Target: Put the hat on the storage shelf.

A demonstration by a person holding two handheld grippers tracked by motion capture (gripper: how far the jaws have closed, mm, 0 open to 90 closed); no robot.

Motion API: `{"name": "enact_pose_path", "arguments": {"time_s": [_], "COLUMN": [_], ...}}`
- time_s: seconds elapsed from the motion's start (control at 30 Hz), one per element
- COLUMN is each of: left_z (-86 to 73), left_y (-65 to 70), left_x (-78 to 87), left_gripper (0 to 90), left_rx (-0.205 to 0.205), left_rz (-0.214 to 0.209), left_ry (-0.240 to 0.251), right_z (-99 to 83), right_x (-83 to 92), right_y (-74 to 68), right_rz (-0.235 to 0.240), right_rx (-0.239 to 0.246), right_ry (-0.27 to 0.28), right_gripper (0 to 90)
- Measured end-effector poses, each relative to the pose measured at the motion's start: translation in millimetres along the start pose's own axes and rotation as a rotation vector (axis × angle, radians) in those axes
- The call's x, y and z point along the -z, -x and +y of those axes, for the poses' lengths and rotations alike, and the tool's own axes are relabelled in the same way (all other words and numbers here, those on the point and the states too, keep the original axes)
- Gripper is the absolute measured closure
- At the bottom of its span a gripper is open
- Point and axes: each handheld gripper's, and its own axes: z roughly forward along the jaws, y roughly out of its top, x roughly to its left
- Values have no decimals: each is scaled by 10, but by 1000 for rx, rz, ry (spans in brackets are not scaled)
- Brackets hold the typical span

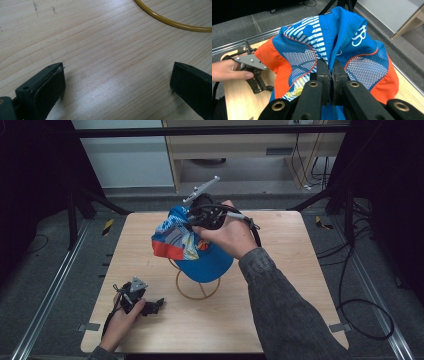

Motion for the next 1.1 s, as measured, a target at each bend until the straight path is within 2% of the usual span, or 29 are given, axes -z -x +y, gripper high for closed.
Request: {"name": "enact_pose_path", "arguments": {"time_s": [0.73, 1.1], "left_z": [0, 0], "left_y": [-1, 0], "left_x": [1, 0], "left_gripper": [0, 0], "left_rx": [-2, 1], "left_rz": [-1, 0], "left_ry": [-1, 1], "right_z": [-68, -66], "right_x": [-74, -94], "right_y": [-8, -50], "right_rz": [7, 9], "right_rx": [-8, 6], "right_ry": [-20, -34], "right_gripper": [858, 843]}}
